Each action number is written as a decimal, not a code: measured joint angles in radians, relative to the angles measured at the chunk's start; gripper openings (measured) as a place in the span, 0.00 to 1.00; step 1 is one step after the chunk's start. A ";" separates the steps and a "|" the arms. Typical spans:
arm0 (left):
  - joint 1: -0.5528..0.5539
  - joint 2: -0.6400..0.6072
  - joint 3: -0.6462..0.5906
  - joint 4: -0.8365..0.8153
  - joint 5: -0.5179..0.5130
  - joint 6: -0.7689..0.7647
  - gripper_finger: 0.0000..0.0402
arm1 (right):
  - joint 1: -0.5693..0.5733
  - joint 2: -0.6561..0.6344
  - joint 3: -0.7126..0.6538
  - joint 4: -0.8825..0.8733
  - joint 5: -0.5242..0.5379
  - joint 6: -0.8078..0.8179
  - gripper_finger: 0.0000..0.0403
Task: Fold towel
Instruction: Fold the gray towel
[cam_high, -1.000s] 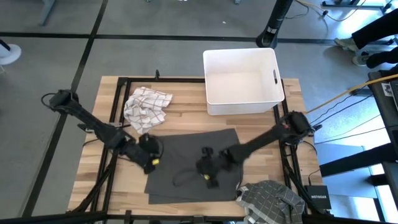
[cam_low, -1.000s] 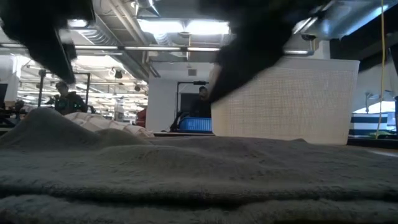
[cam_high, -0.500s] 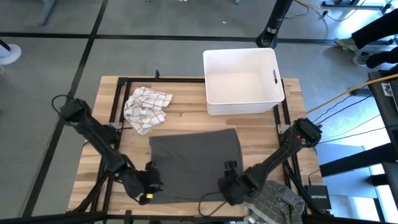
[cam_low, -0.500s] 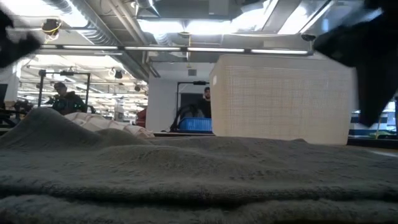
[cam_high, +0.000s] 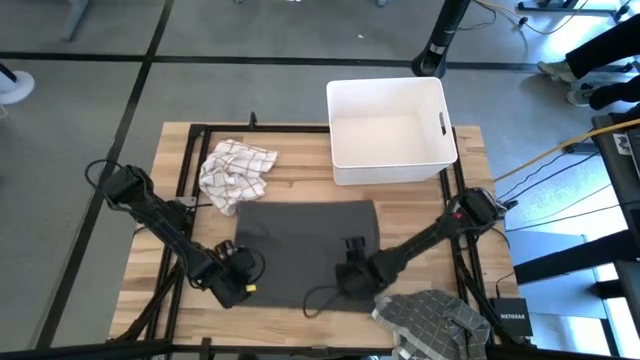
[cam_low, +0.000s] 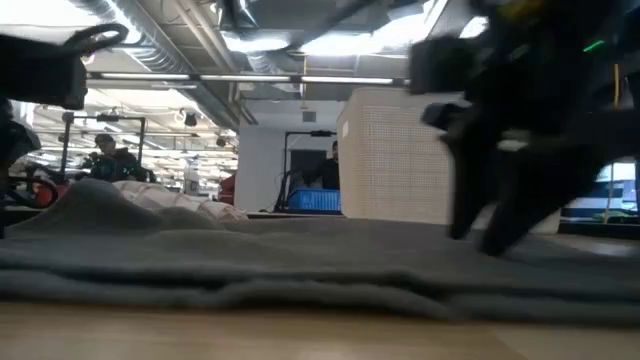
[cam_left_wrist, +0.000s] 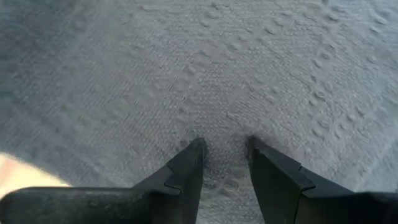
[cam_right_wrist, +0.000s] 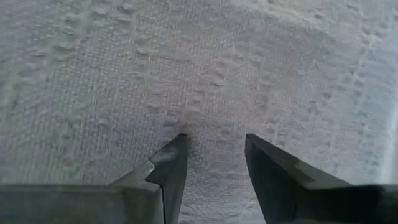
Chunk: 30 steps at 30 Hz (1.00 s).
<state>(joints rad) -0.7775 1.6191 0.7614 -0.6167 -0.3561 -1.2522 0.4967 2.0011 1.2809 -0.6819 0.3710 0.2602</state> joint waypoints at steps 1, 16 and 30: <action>0.003 -0.002 -0.001 -0.022 -0.006 -0.011 0.30 | -0.017 0.004 0.000 0.009 0.019 -0.023 0.41; -0.034 -0.088 0.103 0.066 -0.036 0.174 0.30 | 0.135 -0.178 0.023 -0.104 -0.312 0.265 0.41; -0.032 -0.086 0.104 0.138 -0.043 0.248 0.30 | 0.222 -0.075 -0.028 -0.037 -0.109 0.255 0.41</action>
<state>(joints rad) -0.8092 1.5330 0.8650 -0.4783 -0.3992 -1.0039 0.7183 1.9257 1.2530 -0.7187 0.2615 0.5156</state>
